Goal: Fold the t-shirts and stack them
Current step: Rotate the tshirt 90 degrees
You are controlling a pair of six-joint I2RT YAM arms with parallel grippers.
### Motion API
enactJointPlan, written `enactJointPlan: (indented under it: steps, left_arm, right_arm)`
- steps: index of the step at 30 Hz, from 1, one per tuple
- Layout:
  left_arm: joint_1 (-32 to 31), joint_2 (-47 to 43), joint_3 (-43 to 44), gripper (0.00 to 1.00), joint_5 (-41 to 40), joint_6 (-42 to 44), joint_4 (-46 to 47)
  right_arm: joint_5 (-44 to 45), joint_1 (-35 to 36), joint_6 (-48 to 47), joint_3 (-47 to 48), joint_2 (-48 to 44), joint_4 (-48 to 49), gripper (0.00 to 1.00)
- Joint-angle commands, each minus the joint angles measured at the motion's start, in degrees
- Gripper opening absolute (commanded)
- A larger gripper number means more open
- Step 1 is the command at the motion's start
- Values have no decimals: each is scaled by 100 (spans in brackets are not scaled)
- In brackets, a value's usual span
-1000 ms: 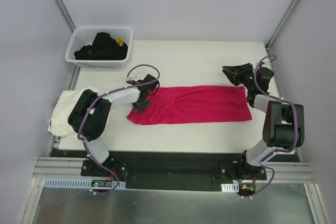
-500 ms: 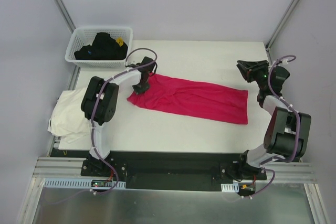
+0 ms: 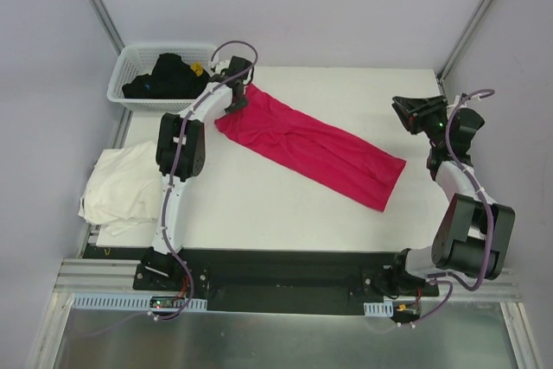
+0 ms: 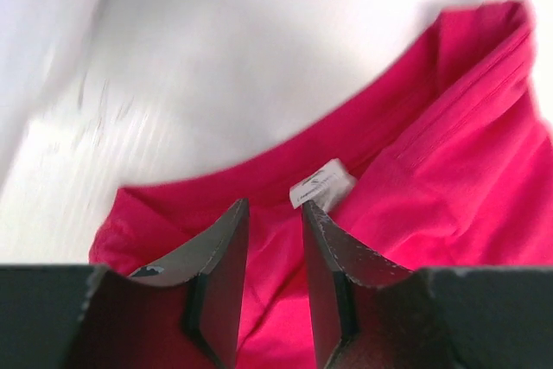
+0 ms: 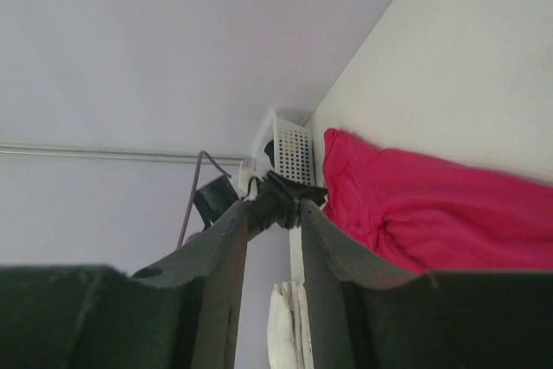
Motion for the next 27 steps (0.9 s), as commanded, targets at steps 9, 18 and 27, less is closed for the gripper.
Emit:
enactJointPlan:
  steps: [9, 18, 27]
  left_arm:
    - [723, 1185, 2308, 33, 1339, 900, 393]
    - [557, -789, 209, 33, 2831, 1390, 1008]
    - [267, -2313, -1771, 36, 4491, 2332, 2388]
  right_arm:
    - [287, 189, -2066, -466, -1219, -2383, 36]
    - [788, 390, -3882, 972, 404, -4170, 39]
    - [938, 444, -4062, 1738, 1847, -4388, 41]
